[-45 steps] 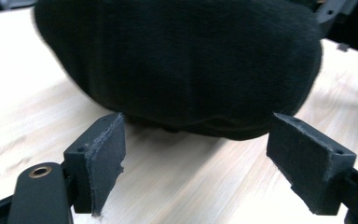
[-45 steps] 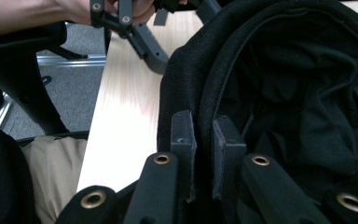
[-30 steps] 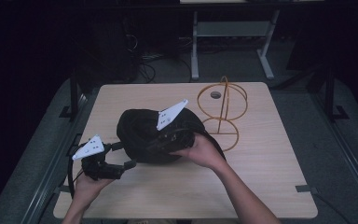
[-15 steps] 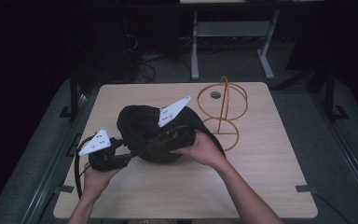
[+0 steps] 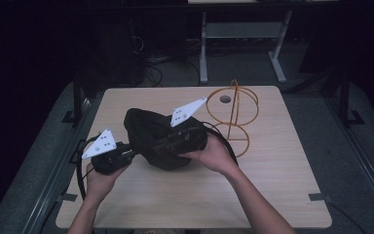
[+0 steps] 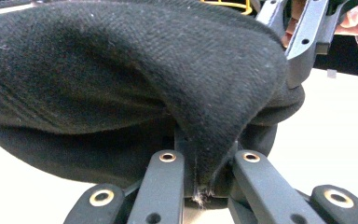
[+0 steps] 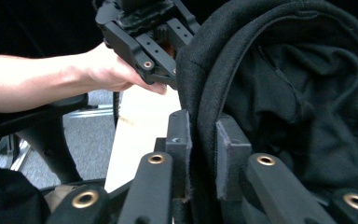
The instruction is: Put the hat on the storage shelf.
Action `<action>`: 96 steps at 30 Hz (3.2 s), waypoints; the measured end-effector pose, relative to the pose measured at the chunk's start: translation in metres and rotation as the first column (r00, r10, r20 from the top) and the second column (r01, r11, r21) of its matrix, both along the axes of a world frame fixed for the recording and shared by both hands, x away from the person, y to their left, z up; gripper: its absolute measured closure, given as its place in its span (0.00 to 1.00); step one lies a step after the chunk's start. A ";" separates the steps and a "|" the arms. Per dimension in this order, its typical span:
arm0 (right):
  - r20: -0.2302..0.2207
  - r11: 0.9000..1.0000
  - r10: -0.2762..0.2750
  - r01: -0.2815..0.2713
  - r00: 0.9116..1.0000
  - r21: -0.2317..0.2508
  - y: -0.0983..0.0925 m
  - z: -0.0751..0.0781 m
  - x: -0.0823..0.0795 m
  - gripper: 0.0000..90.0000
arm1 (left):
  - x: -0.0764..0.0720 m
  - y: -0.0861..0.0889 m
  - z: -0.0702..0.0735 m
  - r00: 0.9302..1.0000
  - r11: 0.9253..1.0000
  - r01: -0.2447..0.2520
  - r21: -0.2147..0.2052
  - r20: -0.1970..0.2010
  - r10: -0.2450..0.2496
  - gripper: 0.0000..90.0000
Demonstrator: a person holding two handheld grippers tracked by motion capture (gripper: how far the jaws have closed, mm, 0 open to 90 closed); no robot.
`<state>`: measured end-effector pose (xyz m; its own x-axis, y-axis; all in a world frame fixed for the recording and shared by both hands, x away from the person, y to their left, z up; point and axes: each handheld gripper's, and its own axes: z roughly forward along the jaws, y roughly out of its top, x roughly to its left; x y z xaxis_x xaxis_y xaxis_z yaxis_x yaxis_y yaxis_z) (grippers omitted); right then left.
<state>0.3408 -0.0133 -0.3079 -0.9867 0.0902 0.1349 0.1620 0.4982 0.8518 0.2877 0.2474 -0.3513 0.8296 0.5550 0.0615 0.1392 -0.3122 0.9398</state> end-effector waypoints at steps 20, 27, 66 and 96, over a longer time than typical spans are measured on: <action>0.088 0.995 -0.096 0.092 0.991 0.049 -0.029 0.006 -0.010 0.50 | 0.013 0.004 0.035 0.999 0.998 0.028 0.060 -0.035 -0.026 0.95; 0.119 0.988 -0.152 0.148 0.981 0.044 -0.059 0.001 -0.023 0.44 | 0.015 0.007 0.047 0.999 0.997 0.028 0.068 -0.022 -0.026 0.95; 0.087 0.880 -0.473 0.475 0.877 -0.004 -0.201 -0.088 -0.062 0.35 | 0.044 -0.019 0.088 0.992 0.987 0.127 0.095 -0.037 -0.124 0.95; 0.107 0.768 -0.635 0.640 0.765 -0.012 -0.247 -0.106 -0.058 0.29 | 0.092 -0.115 0.137 0.944 0.936 0.328 0.124 -0.057 -0.324 0.95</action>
